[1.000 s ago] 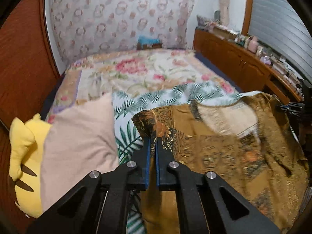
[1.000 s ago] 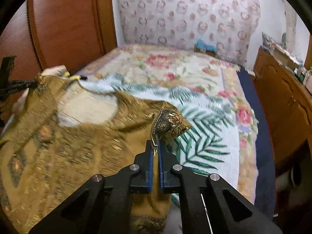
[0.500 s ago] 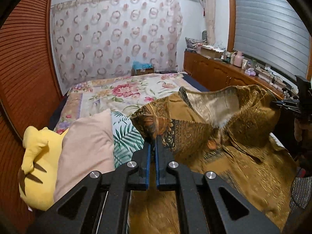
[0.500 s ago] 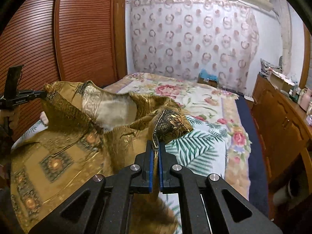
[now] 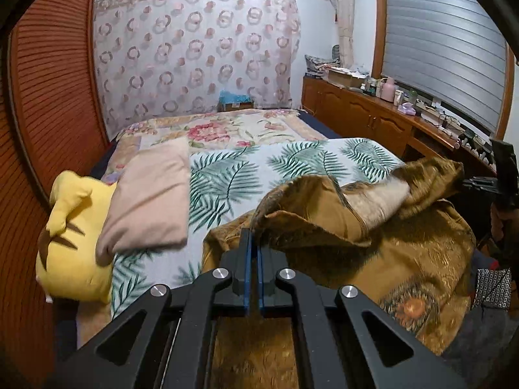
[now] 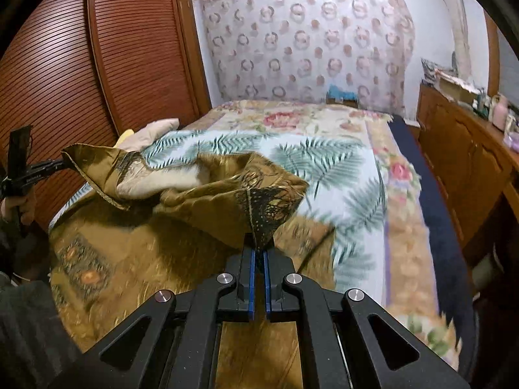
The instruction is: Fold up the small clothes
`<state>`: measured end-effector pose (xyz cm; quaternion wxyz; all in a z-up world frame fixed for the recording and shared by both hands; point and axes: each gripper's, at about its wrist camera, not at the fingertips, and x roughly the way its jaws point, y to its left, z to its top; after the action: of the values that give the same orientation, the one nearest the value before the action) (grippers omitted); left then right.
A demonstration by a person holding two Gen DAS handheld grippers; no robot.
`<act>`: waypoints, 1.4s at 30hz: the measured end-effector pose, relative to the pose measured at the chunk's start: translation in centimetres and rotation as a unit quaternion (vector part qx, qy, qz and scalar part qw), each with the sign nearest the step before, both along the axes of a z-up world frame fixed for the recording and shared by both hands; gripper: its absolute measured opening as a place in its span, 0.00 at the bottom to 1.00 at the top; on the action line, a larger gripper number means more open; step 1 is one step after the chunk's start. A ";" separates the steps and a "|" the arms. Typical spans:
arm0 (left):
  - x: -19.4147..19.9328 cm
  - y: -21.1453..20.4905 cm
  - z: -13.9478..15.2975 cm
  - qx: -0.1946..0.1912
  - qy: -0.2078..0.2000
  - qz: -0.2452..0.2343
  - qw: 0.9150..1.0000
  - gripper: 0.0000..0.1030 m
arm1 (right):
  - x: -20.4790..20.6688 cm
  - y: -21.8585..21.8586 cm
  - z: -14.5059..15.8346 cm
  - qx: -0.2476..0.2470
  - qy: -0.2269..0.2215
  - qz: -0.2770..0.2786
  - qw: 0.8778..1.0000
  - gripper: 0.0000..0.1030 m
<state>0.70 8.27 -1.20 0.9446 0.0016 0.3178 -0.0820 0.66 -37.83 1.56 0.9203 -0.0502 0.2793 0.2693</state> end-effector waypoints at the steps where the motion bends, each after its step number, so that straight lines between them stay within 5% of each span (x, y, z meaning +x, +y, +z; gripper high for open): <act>1: -0.5 0.3 -0.1 -0.001 0.002 0.004 1.000 0.03 | -0.7 -0.5 -0.2 0.000 0.004 -0.002 1.000 0.04; 14: -2.0 1.2 -4.0 0.011 0.064 0.029 0.997 0.04 | -0.5 0.2 0.5 -0.025 0.075 -0.016 0.997 0.04; 21: -2.2 3.1 -3.6 0.012 0.059 0.042 0.997 0.39 | -1.6 -0.3 2.3 -0.035 0.055 -0.024 0.998 0.06; 25: -2.1 4.1 -3.5 0.016 0.061 0.047 0.997 0.41 | -2.3 -0.8 3.2 -0.049 0.039 -0.032 0.998 0.07; 31: -1.3 5.7 -4.2 0.022 0.069 0.071 0.995 0.65 | -0.9 -1.5 3.5 -0.044 0.021 -0.058 0.997 0.37; 42: 3.7 6.4 -4.9 0.015 0.065 0.078 0.995 0.66 | 5.6 0.9 -0.5 -0.044 0.070 -0.050 0.995 0.44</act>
<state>4.42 14.66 -6.09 0.9255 -0.0140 0.3786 -0.0027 6.27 -36.94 1.09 0.9076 -0.0577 0.3573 0.2127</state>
